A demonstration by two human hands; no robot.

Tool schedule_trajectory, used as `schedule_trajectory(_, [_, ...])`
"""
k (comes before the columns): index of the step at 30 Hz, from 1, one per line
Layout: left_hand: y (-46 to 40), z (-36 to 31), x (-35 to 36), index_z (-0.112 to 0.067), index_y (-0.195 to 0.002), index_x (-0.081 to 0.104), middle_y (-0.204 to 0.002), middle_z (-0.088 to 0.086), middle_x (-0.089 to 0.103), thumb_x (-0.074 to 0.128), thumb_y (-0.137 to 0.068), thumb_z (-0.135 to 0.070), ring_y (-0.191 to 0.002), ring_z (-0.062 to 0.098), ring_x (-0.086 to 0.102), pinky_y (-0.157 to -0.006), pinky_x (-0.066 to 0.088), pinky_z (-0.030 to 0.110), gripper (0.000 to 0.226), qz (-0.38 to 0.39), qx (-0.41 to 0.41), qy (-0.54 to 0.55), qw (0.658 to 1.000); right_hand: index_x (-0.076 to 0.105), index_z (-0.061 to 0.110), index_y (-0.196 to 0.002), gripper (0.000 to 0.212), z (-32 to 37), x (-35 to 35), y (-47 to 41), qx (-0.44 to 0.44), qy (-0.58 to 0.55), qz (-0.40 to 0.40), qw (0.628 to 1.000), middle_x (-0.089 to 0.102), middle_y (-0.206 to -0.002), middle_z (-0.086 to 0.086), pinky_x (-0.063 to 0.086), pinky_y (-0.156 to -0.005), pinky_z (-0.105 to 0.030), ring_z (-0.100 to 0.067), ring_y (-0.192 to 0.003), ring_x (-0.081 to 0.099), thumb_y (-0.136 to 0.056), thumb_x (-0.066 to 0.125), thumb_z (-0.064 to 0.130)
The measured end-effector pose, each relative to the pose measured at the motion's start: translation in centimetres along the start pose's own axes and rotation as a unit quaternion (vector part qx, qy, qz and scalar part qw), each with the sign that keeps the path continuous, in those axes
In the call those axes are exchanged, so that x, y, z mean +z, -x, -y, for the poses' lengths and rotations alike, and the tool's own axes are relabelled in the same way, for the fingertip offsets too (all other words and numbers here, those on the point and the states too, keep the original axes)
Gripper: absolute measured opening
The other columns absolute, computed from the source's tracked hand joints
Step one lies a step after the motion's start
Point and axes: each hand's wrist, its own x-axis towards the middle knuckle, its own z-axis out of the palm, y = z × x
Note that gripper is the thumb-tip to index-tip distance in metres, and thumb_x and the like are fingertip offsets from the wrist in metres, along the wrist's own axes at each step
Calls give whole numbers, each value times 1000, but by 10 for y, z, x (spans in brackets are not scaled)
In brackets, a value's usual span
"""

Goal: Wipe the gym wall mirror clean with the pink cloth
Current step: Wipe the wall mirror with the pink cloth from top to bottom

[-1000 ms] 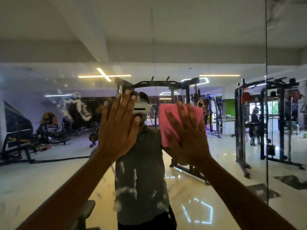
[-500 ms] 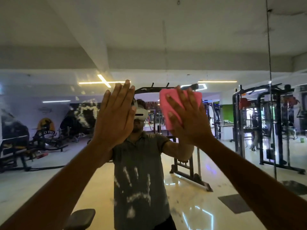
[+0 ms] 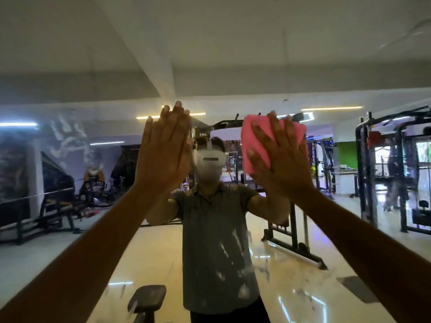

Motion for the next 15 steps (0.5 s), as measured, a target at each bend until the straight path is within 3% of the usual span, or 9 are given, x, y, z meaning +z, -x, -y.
schedule_trajectory(4, [13,13,-1,-9,-170,28,-180,13,19,25,-116,-37,-168,32,14,-134,14,60,61,-17,-55,23,998,11,32,-176,80,59,-1,-73,63,1,-25,998,3,-183,-17,9,-128,-80,-50,-167,3,-109,20,75])
schedule_trajectory(7, [26,27,0,-11,-172,21,-181,9,13,31,-116,-36,-169,27,9,-135,13,59,62,4,-50,15,999,19,31,-176,77,106,16,-43,-100,-3,-19,995,5,-184,-14,-3,-131,-74,-45,-169,2,-111,22,72])
schedule_trajectory(9, [28,30,-1,-13,-173,19,-182,8,10,32,-116,-36,-169,26,6,-135,12,59,63,4,-41,16,999,30,28,-173,71,100,19,2,-167,-21,-23,985,17,-182,-15,4,-132,-72,-43,-168,11,-113,26,66])
schedule_trajectory(12, [27,32,-5,-13,-173,20,-182,7,11,25,-117,-38,-169,25,7,-135,12,59,62,-8,-45,19,999,20,32,-175,71,66,17,-5,-79,12,-24,997,8,-184,-11,14,-130,-73,-42,-169,7,-113,25,65])
schedule_trajectory(14, [28,33,-5,-11,-172,21,-181,9,12,23,-116,-39,-169,28,8,-134,13,61,63,-13,-45,18,999,15,33,-176,73,79,13,-41,7,4,-27,1000,2,-184,-11,5,-131,-74,-43,-169,1,-113,23,68])
schedule_trajectory(15, [30,36,-5,-10,-172,22,-181,10,12,23,-116,-39,-169,29,9,-134,14,62,63,-10,-45,22,999,16,32,-176,72,96,14,-49,8,-6,-30,1000,2,-184,-11,-1,-131,-74,-43,-169,0,-113,26,67])
